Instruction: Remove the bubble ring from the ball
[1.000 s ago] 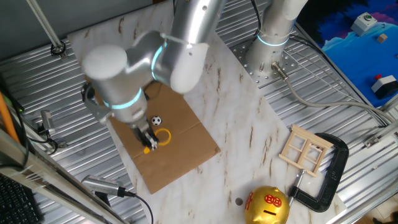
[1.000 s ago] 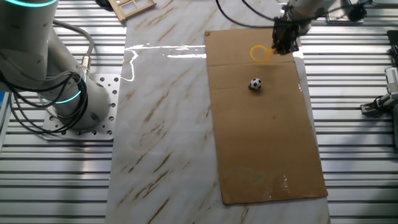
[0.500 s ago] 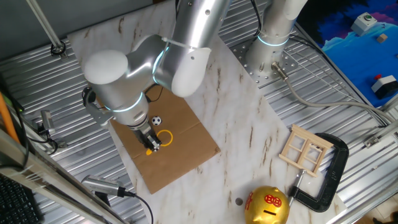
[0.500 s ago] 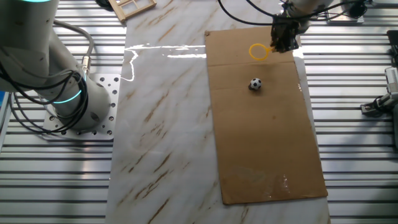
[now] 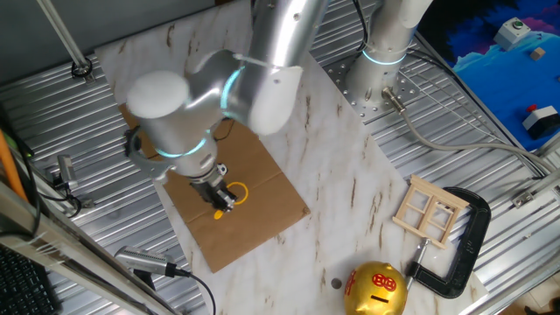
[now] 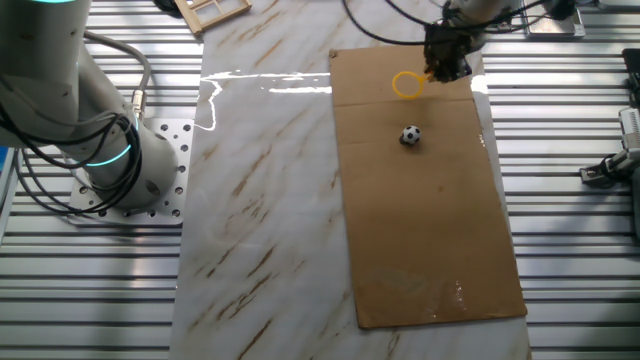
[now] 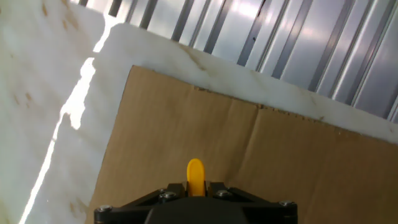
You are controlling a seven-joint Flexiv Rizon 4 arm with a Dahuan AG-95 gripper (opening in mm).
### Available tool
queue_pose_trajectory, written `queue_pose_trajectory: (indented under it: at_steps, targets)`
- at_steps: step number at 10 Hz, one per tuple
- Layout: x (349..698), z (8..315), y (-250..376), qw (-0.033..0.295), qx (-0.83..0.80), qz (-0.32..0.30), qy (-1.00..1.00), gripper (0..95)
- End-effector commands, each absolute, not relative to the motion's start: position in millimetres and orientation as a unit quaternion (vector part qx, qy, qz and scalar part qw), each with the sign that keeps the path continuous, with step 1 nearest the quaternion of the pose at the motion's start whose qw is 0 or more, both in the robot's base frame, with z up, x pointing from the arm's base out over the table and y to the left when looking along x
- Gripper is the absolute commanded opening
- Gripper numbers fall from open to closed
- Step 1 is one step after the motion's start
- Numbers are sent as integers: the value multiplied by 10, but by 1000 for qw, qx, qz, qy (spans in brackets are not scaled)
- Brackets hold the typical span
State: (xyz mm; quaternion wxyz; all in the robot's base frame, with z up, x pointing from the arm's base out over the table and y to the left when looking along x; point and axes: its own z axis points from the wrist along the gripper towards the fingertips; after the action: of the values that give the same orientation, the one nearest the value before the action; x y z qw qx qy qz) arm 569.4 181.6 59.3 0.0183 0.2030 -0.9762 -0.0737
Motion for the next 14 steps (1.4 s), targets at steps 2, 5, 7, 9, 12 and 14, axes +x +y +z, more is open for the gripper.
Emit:
queue_pose_trajectory:
  at_steps: [2, 5, 7, 9, 12, 14]
  targets:
    - [5644, 541, 1852, 11, 93, -78, -993, 0]
    - [5706, 477, 1936, 11, 92, -79, -993, 0]
    - [5746, 400, 2017, 12, 94, -78, -992, 0]
    - [5762, 341, 2038, 11, 104, -77, -992, 0]
    - [5776, 266, 2024, 11, 115, -76, -990, 0]
    - [5768, 241, 2038, 10, 121, -76, -990, 0]
